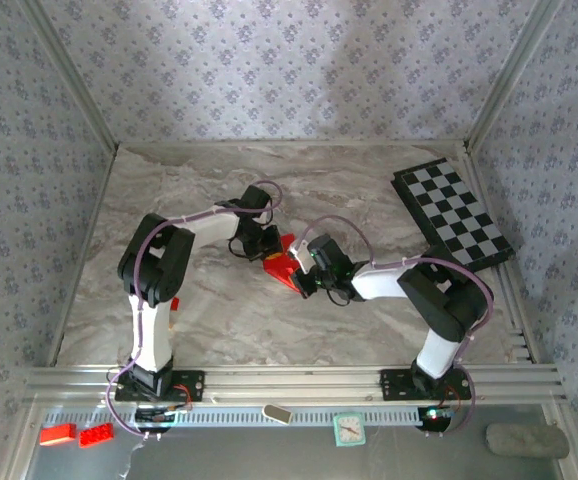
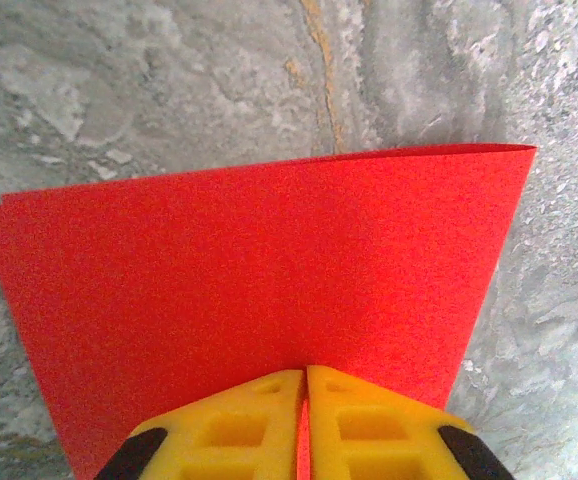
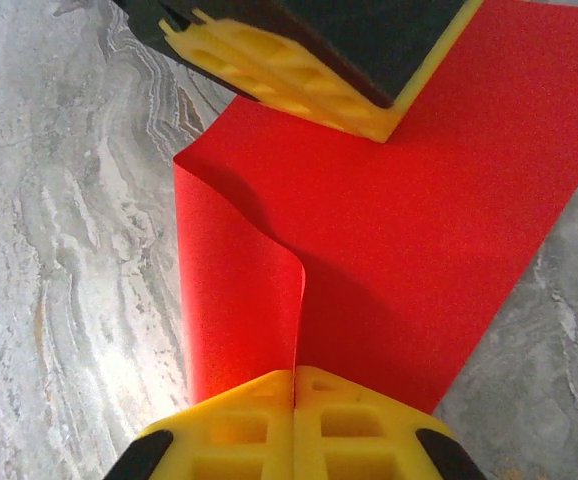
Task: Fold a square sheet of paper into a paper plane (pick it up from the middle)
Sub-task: Third fold the triangle at the center of the table.
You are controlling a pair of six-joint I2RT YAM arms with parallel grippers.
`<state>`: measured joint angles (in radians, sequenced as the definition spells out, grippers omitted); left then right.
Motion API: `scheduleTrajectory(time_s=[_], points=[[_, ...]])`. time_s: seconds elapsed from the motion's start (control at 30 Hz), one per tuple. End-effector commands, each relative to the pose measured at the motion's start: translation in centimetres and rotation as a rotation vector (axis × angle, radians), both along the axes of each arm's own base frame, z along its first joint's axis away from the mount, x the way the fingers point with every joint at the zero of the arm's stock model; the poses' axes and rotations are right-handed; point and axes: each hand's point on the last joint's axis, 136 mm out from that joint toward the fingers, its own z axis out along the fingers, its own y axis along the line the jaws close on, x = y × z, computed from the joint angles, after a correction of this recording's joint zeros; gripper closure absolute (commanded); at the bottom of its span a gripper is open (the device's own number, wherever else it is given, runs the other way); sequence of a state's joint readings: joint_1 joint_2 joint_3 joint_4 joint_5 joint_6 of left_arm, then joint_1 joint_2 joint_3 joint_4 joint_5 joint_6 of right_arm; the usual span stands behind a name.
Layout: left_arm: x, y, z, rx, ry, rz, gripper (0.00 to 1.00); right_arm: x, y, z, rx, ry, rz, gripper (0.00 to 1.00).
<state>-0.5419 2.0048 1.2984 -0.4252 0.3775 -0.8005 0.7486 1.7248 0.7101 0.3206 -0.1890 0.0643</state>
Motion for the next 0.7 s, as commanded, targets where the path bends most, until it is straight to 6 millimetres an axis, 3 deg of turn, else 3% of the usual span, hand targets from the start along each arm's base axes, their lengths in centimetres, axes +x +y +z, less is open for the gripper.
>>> scheduleTrajectory(time_s=[0.0,0.33,0.53,0.67], points=[[-1.9,0.9,-2.7,0.075,0.083,-0.023,0.9,0.3,0.1,-0.3,-0.016,0.016,-0.021,0.94],[-1.4,0.6,-1.5,0.063,0.057,-0.021,0.9,0.1,-0.3,-1.1,-0.045,0.036,-0.027,0.94],[0.6,0.5,3.3,-0.001,-0.047,0.027,0.85,0.0,-0.6,-1.5,-0.057,0.047,-0.038,0.95],[0.7,1.5,5.3,-0.038,-0.088,0.099,0.8,0.1,-0.7,-1.5,-0.054,0.055,-0.05,0.95]])
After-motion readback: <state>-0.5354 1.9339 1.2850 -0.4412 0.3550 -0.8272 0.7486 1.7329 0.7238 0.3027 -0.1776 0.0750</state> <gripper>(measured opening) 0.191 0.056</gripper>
